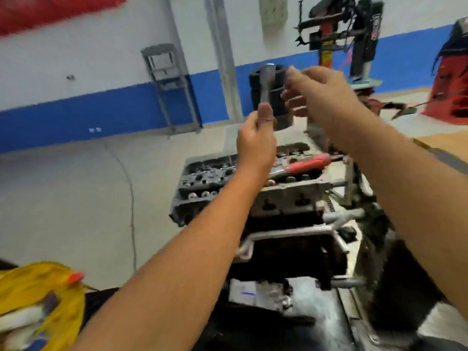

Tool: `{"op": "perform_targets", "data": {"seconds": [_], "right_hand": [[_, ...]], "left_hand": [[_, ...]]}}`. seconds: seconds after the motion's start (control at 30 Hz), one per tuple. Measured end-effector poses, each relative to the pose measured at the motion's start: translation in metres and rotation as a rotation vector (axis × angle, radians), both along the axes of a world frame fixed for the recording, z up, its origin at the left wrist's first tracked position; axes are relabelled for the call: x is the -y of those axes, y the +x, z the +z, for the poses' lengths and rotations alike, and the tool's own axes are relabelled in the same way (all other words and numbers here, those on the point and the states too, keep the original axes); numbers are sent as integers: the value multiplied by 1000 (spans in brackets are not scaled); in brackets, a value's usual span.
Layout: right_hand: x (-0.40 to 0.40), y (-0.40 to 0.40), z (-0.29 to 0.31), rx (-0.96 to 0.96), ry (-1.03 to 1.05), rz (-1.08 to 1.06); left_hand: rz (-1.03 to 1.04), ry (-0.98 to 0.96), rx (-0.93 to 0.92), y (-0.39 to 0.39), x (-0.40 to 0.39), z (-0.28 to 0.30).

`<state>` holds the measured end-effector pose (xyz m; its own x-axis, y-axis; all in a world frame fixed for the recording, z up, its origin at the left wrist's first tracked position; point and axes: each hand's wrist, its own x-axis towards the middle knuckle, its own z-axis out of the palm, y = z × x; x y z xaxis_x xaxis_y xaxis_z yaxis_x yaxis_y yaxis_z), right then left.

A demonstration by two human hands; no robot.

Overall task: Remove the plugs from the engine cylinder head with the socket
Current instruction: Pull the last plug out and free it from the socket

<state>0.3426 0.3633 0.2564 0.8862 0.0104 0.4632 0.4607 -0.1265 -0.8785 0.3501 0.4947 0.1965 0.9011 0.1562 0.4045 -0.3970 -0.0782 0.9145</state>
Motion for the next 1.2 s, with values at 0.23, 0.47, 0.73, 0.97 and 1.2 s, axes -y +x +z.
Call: {"op": "perform_targets", "data": {"seconds": [0.23,0.47,0.73,0.97,1.2], "right_hand": [[-66,80,-75,50,-1216,232],[-67,86,-80,242,-1509,217],[-96,128,-37,-610,-158,355],[-114,142,-33,-618,-95,397],[-150,153,-12,-410,-188,487]], "left_hand": [[192,-296,-5,83,-194,7],[63,-337,23,135,-206,-24],[0,-340,27,146,-192,-42],[62,-350,58,145,-201,-55],[51,-317,75,147,-211,-59]]}}
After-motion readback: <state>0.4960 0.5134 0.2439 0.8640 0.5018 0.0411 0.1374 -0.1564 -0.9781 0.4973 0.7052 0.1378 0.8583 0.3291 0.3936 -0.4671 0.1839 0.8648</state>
